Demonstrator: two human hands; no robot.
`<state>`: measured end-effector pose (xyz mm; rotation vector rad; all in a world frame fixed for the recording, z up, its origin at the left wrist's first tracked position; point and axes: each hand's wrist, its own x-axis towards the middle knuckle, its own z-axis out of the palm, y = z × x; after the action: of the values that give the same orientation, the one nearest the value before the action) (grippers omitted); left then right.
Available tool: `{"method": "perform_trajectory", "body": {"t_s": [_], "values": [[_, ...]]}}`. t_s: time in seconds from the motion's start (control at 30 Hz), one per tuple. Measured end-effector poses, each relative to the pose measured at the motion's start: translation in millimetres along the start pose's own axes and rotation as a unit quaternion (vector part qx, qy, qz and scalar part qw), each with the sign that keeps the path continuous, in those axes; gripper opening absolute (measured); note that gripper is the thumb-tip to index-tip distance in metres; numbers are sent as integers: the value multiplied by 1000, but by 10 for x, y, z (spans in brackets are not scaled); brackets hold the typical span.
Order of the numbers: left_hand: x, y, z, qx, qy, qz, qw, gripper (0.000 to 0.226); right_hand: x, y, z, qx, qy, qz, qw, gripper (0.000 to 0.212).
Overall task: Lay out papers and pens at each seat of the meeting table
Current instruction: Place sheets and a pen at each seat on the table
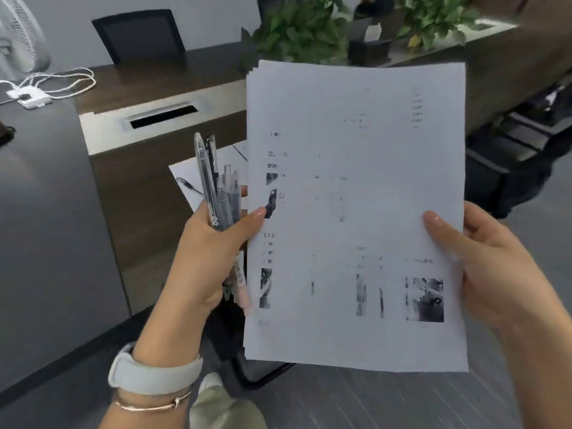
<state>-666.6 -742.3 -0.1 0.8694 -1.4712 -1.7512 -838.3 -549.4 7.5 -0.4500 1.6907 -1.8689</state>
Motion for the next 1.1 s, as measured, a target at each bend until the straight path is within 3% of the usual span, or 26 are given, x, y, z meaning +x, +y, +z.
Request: {"method": "perform_trajectory", "body": {"t_s": [0.27, 0.5, 0.8, 1.1], "values": [[-91, -442, 1503, 17, -63, -57, 996, 24, 75, 73, -1451, 36, 93, 34, 994, 13], [612, -1048, 2777, 29, -96, -82, 992, 22, 1117, 225, -2548, 17, 136, 65, 988, 14], [1798, -1245, 4264, 14, -31, -154, 988, 21, 2951, -237, -3539, -17, 83, 122, 989, 13], [2931, -1464, 5226, 11, 79, -138, 987, 20, 4890, -424, -4054, -108, -44, 151, 982, 18]]}}
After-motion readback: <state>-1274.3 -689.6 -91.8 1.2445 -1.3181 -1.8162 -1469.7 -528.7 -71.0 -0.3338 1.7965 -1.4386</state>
